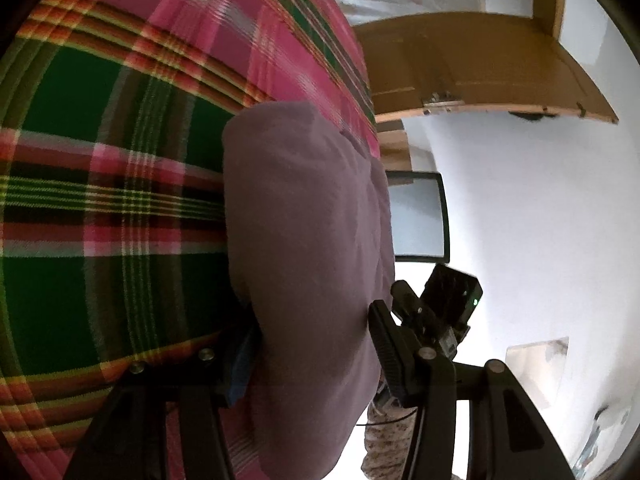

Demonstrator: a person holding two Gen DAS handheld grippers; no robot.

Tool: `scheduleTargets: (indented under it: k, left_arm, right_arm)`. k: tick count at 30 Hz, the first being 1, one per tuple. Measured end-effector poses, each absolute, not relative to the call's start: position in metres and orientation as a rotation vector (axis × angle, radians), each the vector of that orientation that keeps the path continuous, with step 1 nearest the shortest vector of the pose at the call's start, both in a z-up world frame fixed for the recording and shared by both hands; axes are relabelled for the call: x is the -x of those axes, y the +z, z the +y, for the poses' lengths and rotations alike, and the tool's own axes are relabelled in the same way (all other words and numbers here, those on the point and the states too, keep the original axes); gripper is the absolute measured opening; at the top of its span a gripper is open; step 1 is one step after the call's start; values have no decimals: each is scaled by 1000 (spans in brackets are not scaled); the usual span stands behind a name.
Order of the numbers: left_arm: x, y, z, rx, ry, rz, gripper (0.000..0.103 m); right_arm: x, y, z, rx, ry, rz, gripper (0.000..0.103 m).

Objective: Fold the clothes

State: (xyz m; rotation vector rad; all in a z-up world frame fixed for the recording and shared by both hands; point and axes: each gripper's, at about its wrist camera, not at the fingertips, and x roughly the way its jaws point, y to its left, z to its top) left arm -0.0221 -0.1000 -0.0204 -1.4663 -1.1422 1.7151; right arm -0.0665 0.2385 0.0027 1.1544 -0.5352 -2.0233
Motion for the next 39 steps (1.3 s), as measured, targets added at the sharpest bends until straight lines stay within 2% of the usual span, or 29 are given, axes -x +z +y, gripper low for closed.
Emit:
scheduleTargets:
  k: [15,20,22,25,31,39]
  left_arm:
    - [22,-24,-96,1477,1722,-1227,53]
    - [22,-24,-90,1472,1732,-1223,50]
    - [23,-24,-88,1470,1737,-1220,48]
    - [24,-25,-86,1469,1734,-1235,46]
    - [26,-23,-84,1465,1747,-1219,40]
    - [30,-19,-79,1451,1751,-1211,36]
  right_arm:
    - [66,5,231,-1143,-2023,-523,76]
    - [64,4,229,-1124,-2005,-530,72]
    - [64,4,228,-1124,-2016,-520,67]
    - [64,2,230,-1137,-2037,-514,47]
    - [63,1,230,-1134,-2033,-553,33]
    - [57,11,225,-1107,-2075,-508,27]
